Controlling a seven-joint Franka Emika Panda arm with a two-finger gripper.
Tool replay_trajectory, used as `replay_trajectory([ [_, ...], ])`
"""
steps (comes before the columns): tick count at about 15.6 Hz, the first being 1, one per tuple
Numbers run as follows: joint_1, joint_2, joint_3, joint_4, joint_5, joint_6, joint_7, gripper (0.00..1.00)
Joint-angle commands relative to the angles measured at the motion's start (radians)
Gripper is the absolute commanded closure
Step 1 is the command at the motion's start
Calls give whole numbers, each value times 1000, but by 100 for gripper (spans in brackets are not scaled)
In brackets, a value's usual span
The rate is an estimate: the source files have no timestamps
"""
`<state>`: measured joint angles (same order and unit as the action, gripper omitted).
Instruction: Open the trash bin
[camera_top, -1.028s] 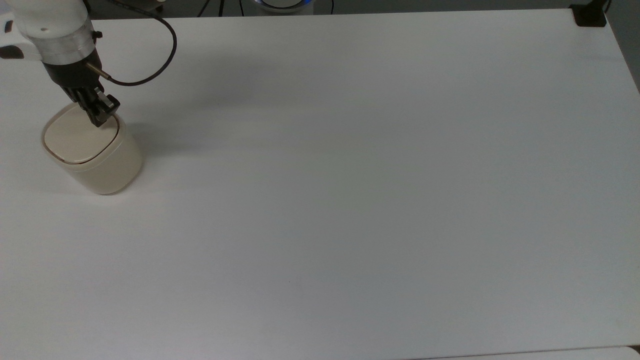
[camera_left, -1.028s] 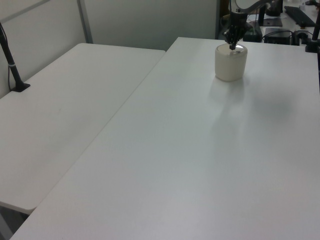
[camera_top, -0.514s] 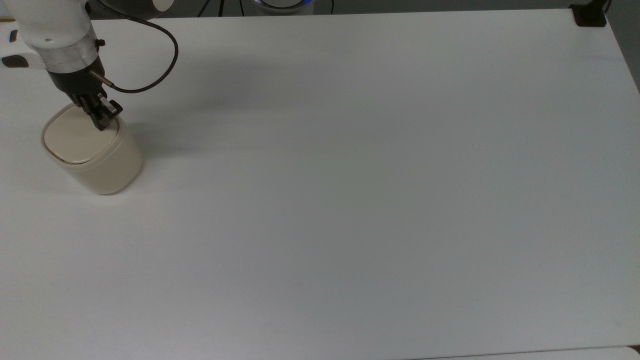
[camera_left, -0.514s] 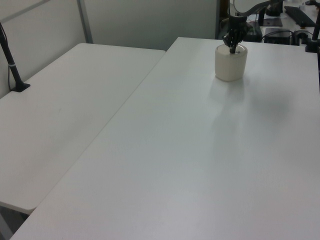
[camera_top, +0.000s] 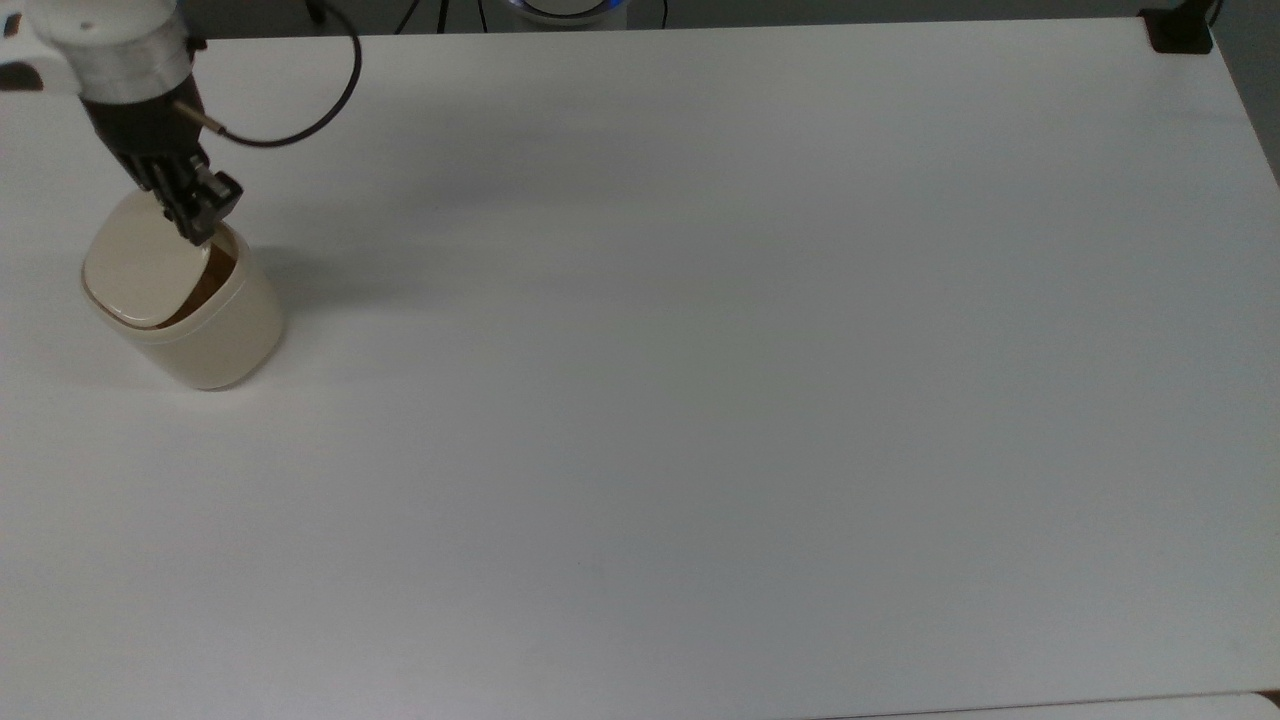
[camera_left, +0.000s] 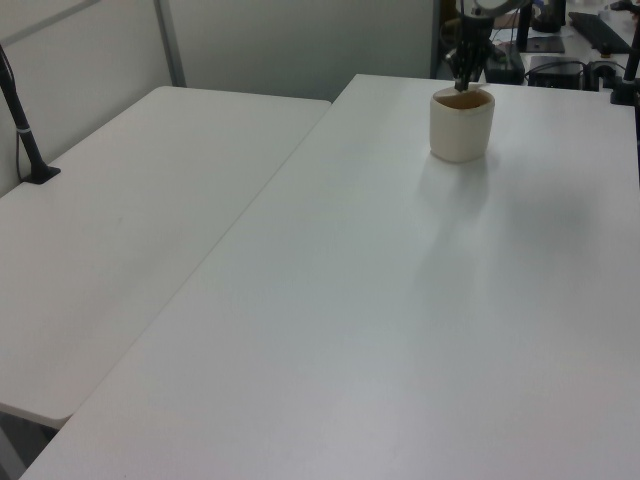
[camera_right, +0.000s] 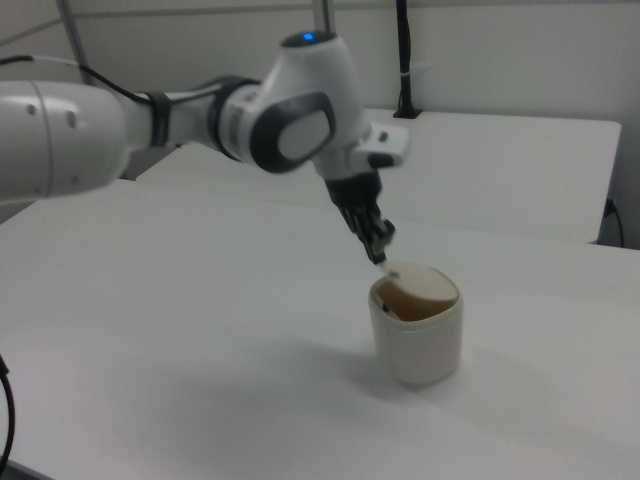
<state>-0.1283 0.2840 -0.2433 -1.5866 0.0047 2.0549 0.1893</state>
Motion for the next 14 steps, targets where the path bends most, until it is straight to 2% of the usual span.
replay_trajectory([
  [1,84,-121,30,-16,12,-129,-34,74],
  [3,99,-155,85,-21,12,-212,-92,50],
  [4,102,-170,110,-23,12,-261,-115,31],
  [5,110,-187,130,-24,12,-307,-140,0],
  [8,162,-235,141,-55,15,-375,-255,0],
  [11,197,-246,145,-55,15,-442,-243,0],
  [14,197,-243,145,-53,14,-463,-245,0],
])
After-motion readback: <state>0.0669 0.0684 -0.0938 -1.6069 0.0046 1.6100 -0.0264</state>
